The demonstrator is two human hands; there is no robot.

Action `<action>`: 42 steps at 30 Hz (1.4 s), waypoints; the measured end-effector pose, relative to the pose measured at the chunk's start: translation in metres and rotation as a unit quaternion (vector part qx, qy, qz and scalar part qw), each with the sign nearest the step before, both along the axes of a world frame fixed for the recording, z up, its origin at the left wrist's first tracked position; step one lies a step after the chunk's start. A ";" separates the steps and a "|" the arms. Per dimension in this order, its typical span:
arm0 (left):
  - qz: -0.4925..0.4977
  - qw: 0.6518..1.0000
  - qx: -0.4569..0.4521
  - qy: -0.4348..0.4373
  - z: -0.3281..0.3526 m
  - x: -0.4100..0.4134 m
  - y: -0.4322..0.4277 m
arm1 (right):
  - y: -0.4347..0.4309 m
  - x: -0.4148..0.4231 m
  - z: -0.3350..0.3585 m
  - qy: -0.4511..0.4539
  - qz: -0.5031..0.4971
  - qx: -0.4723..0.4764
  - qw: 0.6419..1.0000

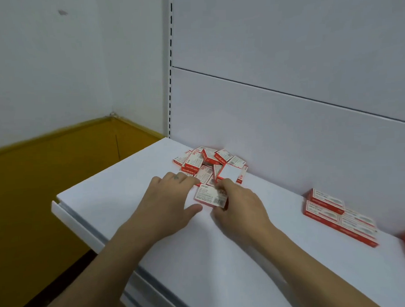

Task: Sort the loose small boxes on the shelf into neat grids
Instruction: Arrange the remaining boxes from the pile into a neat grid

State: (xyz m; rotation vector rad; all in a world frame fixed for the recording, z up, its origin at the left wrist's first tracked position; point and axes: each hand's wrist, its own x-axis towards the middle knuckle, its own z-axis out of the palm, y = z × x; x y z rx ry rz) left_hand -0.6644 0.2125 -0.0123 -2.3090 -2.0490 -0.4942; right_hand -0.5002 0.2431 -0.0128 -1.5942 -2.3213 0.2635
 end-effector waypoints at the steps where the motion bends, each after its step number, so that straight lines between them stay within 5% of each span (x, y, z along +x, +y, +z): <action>1: -0.014 1.000 0.000 0.003 0.000 0.002 0.003 | -0.001 0.004 0.001 0.014 -0.002 -0.001 1.000; 11: -0.169 0.985 0.036 -0.004 0.018 0.060 0.038 | -0.011 0.086 0.034 0.056 -0.049 0.020 0.997; 17: -0.275 0.956 -0.005 -0.100 0.016 0.124 0.062 | -0.021 0.139 0.036 0.098 -0.147 0.040 0.983; 26: -0.286 0.917 -0.014 -0.279 -0.016 0.176 0.061 | -0.031 0.169 0.007 0.219 -0.270 0.074 0.935; 33: -0.290 0.911 -0.038 -0.290 -0.019 0.166 0.055 | -0.041 0.152 0.003 0.244 -0.250 0.032 0.936; 42: -0.378 0.890 0.039 -0.251 -0.027 0.164 0.055 | -0.046 0.141 0.000 0.374 -0.272 -0.061 0.885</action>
